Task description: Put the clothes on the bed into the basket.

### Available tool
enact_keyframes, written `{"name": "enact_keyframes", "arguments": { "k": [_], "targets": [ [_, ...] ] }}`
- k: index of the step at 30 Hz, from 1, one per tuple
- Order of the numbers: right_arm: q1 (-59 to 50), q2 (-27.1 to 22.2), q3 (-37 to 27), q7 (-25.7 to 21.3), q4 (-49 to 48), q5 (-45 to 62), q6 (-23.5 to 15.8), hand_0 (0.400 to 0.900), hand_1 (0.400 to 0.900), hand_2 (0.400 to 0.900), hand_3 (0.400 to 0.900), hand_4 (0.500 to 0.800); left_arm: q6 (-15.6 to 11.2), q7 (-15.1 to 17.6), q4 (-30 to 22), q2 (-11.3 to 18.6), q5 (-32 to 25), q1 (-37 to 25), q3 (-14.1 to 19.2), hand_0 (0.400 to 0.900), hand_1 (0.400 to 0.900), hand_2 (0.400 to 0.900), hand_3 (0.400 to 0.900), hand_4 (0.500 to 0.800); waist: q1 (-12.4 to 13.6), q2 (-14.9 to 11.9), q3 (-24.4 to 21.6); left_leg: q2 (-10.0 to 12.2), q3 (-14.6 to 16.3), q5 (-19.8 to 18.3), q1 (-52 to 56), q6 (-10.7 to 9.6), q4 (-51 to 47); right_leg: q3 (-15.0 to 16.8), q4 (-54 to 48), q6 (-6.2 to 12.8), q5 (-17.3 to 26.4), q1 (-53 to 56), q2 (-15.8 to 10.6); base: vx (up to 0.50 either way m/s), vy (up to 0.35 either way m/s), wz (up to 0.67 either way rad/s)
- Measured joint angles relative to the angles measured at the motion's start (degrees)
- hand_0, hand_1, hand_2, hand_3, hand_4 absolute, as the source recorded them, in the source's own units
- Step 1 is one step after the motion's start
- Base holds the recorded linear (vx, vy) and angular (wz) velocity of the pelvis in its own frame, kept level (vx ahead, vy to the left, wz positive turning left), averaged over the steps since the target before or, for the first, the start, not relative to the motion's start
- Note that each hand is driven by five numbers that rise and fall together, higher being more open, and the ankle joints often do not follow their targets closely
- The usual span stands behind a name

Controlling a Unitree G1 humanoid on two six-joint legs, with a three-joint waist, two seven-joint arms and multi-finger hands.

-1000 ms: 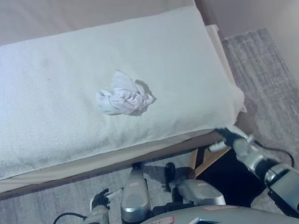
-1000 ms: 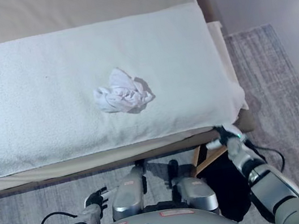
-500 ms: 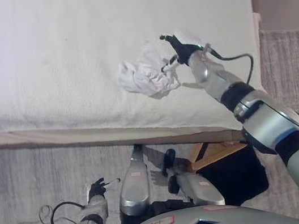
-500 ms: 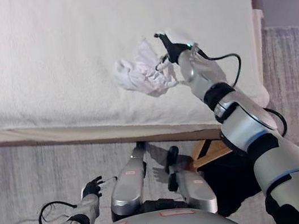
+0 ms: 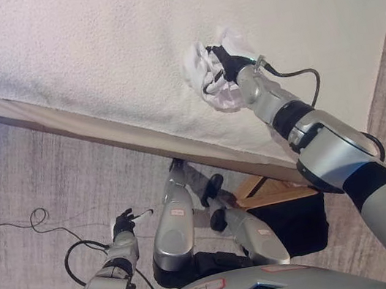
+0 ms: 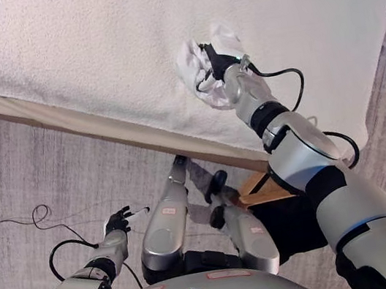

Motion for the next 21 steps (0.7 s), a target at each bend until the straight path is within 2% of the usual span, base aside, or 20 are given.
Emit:
{"name": "enact_keyframes", "arguments": {
  "k": [5,13,14,15,21],
  "targets": [
    [-1.1,0.4,0.4,-1.1,1.9,0.7,0.0,0.900,0.900,0.900,0.900,0.800,-0.1,0.7,-0.4,0.1,-1.2,-0.6,-1.4,0.900,0.900,0.900,0.900,0.800,0.0,0.3,0.7,-0.1,-0.4,0.0,-0.9,0.1,0.7,-0.2,2.0,-0.17,-0.8,-1.3,-0.2,-0.05,-0.006,0.09],
    [-7.8,-1.7,1.7,-1.9,7.7,0.8,0.3,0.900,0.900,0.900,0.900,0.800,-1.2,1.2,-4.4,0.4,-4.2,-2.0,-4.5,0.900,0.900,0.900,0.900,0.800,0.6,3.0,3.3,-0.5,-2.2,-0.1,-5.3,0.0,1.9,-2.2,11.3,-0.65,-4.6,-8.7,-1.5,-0.06,0.003,0.12],
    [-7.9,-2.2,1.7,-1.9,7.7,0.8,0.4,0.596,0.596,0.596,0.596,0.618,-1.2,1.2,-4.6,0.3,-4.5,-2.1,-4.5,0.900,0.900,0.900,0.900,0.800,0.8,3.2,3.4,-0.5,-2.2,-0.1,-5.6,0.0,1.9,-2.3,12.0,-0.60,-4.8,-9.3,-1.7,0.00,0.000,0.00],
    [-7.9,-2.7,1.6,-1.9,7.7,0.9,0.4,0.400,0.400,0.400,0.400,0.500,-1.2,1.2,-4.6,0.1,-4.5,-2.2,-4.5,0.900,0.900,0.900,0.900,0.800,1.3,3.3,3.5,-0.6,-2.2,-0.1,-5.6,0.0,1.9,-2.3,12.6,-0.67,-5.0,-9.6,-1.9,-0.01,0.026,-0.03],
    [-8.4,-3.2,1.5,-2.2,7.6,2.5,0.3,0.400,0.400,0.400,0.400,0.500,-1.2,1.2,-4.9,0.2,-5.0,-2.2,-4.5,0.900,0.900,0.900,0.900,0.800,1.4,3.4,3.5,-0.6,-1.9,-0.1,-5.3,0.0,2.0,-2.0,13.5,-0.69,-5.1,-9.8,-2.2,-0.03,0.027,-0.10]
  ]
}}
